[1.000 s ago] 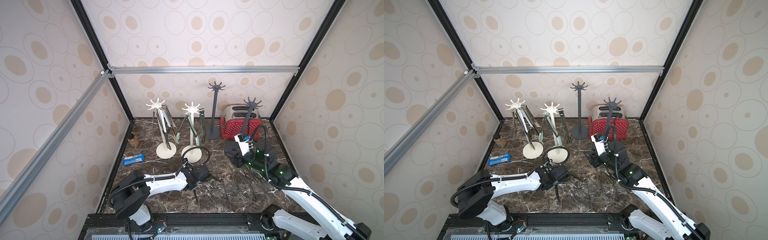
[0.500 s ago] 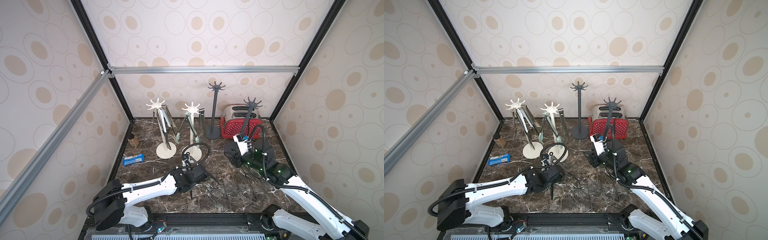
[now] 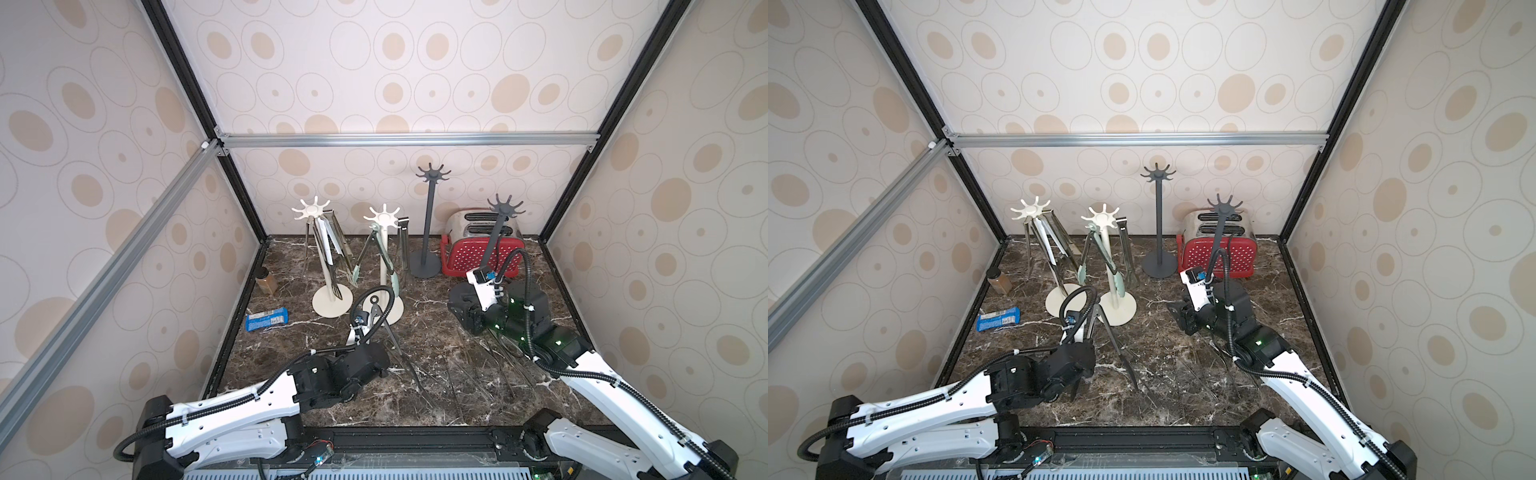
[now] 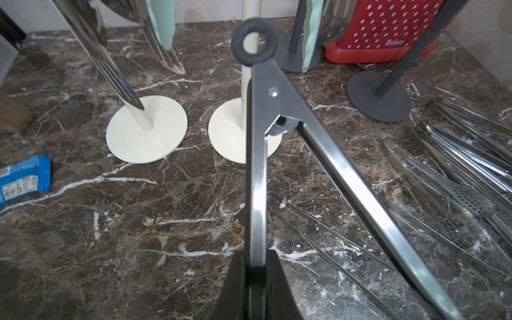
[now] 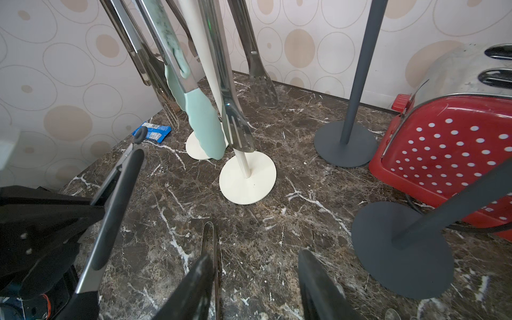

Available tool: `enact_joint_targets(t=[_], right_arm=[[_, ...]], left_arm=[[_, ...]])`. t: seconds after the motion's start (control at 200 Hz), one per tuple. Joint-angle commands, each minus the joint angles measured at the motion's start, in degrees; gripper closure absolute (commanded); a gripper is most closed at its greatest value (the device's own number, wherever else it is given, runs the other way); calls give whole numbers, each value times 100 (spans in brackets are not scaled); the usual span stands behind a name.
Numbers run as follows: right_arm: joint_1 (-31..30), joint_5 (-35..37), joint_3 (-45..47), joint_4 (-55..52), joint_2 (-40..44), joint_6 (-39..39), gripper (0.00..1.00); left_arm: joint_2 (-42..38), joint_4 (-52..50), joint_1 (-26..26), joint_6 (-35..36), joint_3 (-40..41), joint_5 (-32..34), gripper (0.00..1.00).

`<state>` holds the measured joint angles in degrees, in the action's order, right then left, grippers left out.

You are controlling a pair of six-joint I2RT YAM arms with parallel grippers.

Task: Hang food tongs on kitchen utensil racks
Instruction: Pick up the food tongs from the center of the board, then hang the food tongs on the rack.

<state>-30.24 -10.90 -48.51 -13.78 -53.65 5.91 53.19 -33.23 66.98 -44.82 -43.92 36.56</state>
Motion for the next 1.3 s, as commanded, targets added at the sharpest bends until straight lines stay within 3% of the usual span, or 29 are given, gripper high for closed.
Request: enact_joint_targets(t=[0.0,0.245,0.471,0.841,1.047,1.292], right_arm=[[36,-59,-23,-18,7,-120,48],[36,-44,9,-18,-5,-174,48],[43,-62,-42,8,-109,-188,48],[42,-75,-149,20,-251,-156,48],[44,-79,-187,22,-287,-106,48],[41,-62,-215,-9,-313,-88,48]], left_arm=[[-316,3,126,808,-169,292,100],[-465,-420,149,1741,-916,311,100],[-259,-610,150,2426,-1572,902,100],[46,219,125,3653,-2284,1441,100],[393,296,-489,4000,-2754,814,100],[660,540,-865,4288,-2955,475,100]])
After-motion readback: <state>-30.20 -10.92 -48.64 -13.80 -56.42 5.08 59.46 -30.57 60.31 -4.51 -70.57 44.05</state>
